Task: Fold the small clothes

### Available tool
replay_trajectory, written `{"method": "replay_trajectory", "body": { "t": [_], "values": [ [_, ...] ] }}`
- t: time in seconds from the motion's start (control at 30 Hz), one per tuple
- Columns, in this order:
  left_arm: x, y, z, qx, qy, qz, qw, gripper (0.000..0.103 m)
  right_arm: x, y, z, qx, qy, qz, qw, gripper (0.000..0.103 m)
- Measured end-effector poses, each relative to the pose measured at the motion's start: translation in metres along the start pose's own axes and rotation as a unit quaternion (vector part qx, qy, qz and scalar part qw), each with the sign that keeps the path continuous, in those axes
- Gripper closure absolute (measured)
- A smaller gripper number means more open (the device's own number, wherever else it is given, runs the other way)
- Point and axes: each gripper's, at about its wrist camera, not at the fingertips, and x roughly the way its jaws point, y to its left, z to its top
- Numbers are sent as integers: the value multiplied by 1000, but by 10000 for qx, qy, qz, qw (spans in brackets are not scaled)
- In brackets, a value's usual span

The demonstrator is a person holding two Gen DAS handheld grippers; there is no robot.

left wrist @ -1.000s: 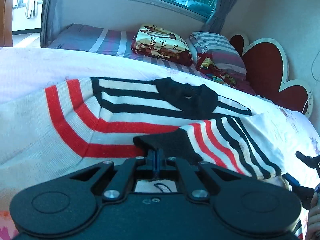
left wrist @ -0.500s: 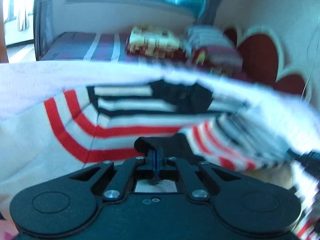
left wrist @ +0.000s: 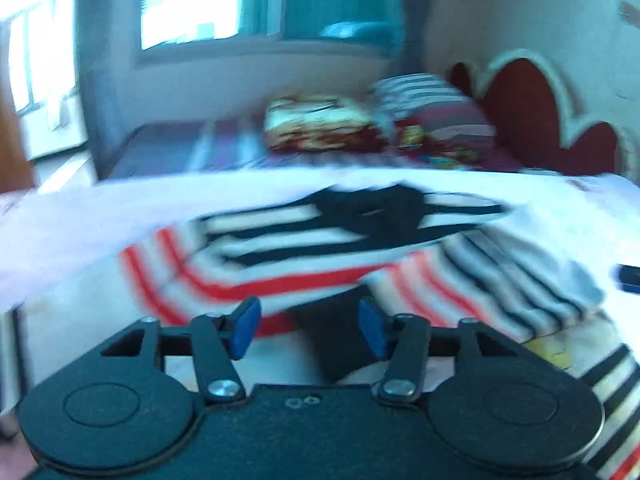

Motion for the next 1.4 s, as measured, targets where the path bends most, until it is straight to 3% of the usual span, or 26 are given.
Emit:
{"method": "replay_trajectory", "body": {
  "t": [0.03, 0.1, 0.13, 0.17, 0.2, 0.23, 0.33, 0.53, 0.6, 0.67, 0.73, 0.8, 0.83, 0.87, 0.9, 0.97, 1.0, 1.03, 1.07, 1.23, 1.3, 1.4],
  "values": [
    [7, -13, 4, 117, 32, -138, 9998, 54, 12, 5, 1, -170, 69, -9, 9998, 98],
    [28, -33, 5, 335, 256, -285, 9987, 50, 41, 9, -3, -413, 489, -279, 9976, 98],
    [46, -41, 1, 501, 592, -183, 9968, 50, 57, 4, -12, -416, 799, -345, 9953, 103],
    [59, -45, -5, 587, 781, -87, 9952, 49, 57, 4, -14, -446, 701, -279, 9962, 103],
    [56, -45, -5, 572, 613, -76, 9965, 50, 56, 6, -12, -535, 753, -284, 9953, 103],
    [54, -45, -1, 541, 681, -95, 9962, 51, 51, 6, -8, -599, 693, -234, 9955, 103],
    [41, -43, 8, 387, 194, -125, 9990, 52, 44, 2, 7, -772, 233, -60, 9967, 103],
    [69, -68, 14, 529, 321, -124, 9980, 52, 111, 25, 27, -1340, 496, 436, 9888, 103],
    [82, -69, 12, 662, 453, 236, 9965, 48, 132, 26, 30, -1595, 608, 212, 9851, 103],
    [84, -55, 12, 424, 440, 269, 9978, 44, 147, 4, 44, -1339, 530, -127, 9895, 103],
    [82, -47, 13, 399, 463, 406, 9973, 40, 151, -14, 61, -980, 739, 202, 9922, 103],
    [75, -41, 15, 274, 386, 498, 9976, 45, 146, -20, 73, -896, 543, 255, 9942, 103],
    [71, -40, 16, 244, 318, 572, 9976, 45, 144, -29, 79, -692, 451, 281, 9962, 91],
    [69, -38, 16, 233, 273, 684, 9970, 45, 148, -38, 83, -476, 449, 224, 9976, 67],
    [68, -37, 15, 212, 252, 792, 9963, 45, 153, -44, 87, -360, 446, 166, 9982, 61],
    [72, -32, 12, 111, 310, 911, 9953, 45, 164, -51, 93, -231, 505, 308, 9980, 60],
    [73, -31, 10, 77, 360, 934, 9950, 45, 169, -55, 96, -95, 583, 500, 9970, 60],
    [74, -30, 8, 89, 377, 963, 9946, 45, 173, -58, 98, -10, 652, 659, 9957, 83],
    [75, -31, 6, 105, 342, 987, 9945, 43, 179, -58, 99, -76, 749, 706, 9947, 95],
    [81, -32, 6, 173, 348, 1293, 9908, 39, 185, -49, 94, -750, 551, 142, 9956, 95],
    [83, -31, 8, 188, 388, 1351, 9899, 34, 188, -45, 97, -766, 647, 123, 9949, 94],
    [71, -32, 14, 225, 371, 1469, 9882, 40, 160, -33, 98, -1044, 421, 123, 9936, 94]
  ]
}}
